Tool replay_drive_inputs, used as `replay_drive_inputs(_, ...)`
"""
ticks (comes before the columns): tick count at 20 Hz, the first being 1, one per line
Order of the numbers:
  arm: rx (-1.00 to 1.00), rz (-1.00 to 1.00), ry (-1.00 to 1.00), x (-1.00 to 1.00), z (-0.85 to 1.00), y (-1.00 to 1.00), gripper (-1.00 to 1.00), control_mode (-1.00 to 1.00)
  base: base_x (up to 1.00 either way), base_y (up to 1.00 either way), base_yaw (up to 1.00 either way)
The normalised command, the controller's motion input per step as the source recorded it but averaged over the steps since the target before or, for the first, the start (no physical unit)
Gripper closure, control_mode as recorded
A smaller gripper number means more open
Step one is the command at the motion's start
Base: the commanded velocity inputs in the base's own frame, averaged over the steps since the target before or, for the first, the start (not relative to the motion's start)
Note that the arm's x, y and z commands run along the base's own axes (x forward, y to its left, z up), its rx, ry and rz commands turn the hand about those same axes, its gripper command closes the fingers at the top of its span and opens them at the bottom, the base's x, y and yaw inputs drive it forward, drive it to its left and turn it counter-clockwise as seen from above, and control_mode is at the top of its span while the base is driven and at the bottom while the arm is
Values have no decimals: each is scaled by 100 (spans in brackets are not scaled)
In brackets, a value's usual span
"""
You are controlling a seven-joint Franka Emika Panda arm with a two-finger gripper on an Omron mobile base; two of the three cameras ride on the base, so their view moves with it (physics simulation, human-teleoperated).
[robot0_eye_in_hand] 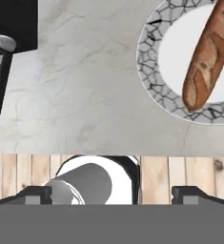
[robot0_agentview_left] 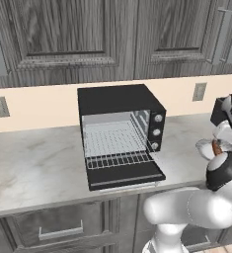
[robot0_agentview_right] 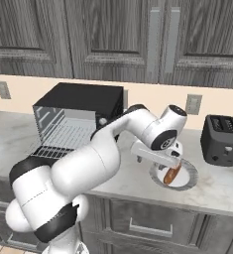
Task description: Pull the toaster oven rack outwards. Pick up the baguette from the plate and place it on the toaster oven rack. Close the toaster oven door fully and set the temperature to the lowest setting.
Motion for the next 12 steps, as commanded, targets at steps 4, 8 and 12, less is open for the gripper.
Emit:
replay_drive_inputs(4,-3,-1,2,6,-34,-18,-100,-100,0,0,0)
replay_drive_inputs(8,-1,-1,0,12,-26,-22,-100,-100,0,0,0)
replay_drive_inputs(12,0,-1,0,24,-21,-21,-100,-100,0,0,0)
